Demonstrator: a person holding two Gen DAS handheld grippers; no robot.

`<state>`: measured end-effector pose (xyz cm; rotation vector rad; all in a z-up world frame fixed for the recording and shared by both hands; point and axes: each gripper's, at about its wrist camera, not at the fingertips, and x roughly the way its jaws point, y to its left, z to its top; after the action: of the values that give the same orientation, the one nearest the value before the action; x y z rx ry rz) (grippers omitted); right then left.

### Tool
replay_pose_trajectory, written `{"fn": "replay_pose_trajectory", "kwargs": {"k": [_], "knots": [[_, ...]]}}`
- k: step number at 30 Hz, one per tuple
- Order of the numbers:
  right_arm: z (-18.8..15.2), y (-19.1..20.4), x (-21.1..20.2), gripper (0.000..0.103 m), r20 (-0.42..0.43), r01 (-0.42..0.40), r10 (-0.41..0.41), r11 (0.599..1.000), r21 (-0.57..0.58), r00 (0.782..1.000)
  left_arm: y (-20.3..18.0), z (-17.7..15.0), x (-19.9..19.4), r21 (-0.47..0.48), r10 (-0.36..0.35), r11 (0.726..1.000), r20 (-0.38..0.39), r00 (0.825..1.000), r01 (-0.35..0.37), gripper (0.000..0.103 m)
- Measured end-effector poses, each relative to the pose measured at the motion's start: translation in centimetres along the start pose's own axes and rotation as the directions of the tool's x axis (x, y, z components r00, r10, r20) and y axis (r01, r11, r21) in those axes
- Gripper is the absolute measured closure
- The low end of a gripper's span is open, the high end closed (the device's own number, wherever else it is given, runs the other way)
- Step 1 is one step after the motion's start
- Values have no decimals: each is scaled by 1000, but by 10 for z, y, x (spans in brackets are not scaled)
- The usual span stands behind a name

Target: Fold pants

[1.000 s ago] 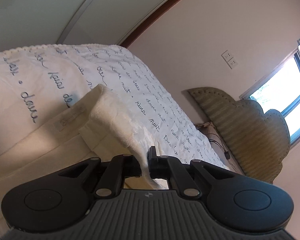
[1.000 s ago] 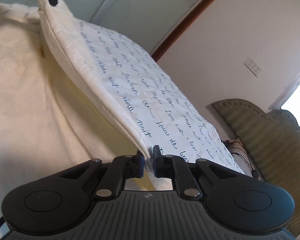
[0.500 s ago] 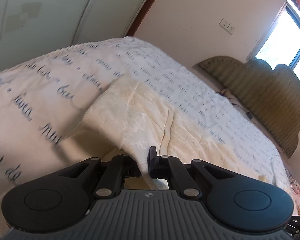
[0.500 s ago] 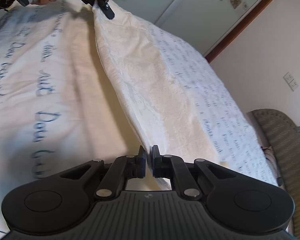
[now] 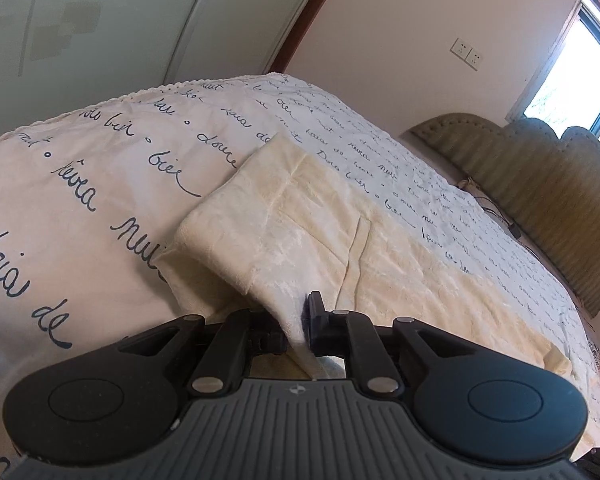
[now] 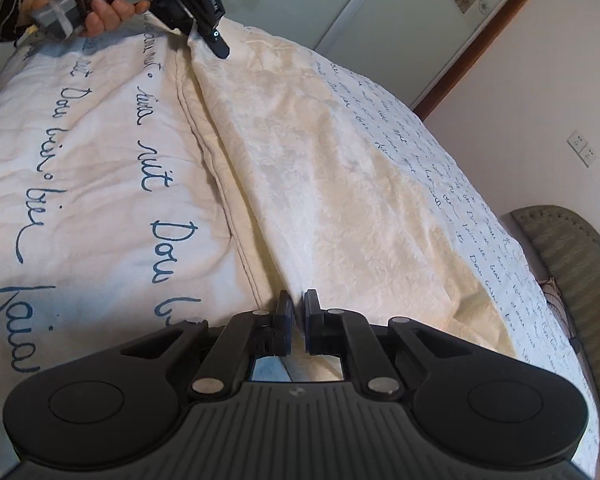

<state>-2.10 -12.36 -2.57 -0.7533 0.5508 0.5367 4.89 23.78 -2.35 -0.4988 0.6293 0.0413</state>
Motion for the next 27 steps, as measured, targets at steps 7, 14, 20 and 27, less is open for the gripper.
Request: {"fn": "replay_pose_trajectory", "kwargs": {"k": [7, 14, 20, 27], "knots": [[-5, 0, 0, 96, 1, -8, 8, 992, 124, 1000, -12, 0, -9, 39, 59, 997, 24, 998, -60, 81], [-4, 2, -8, 97, 12, -4, 2, 992, 125, 1000, -22, -2, -23, 71, 101, 992, 101, 990, -108, 88], [-8, 4, -8, 97, 35, -40, 35, 983, 179, 999, -17, 2, -9, 72, 136, 988, 46, 990, -139, 78], [-16, -17, -31, 92, 61, -90, 76, 961, 263, 995, -6, 15, -34, 63, 174, 982, 37, 984, -176, 54]]}}
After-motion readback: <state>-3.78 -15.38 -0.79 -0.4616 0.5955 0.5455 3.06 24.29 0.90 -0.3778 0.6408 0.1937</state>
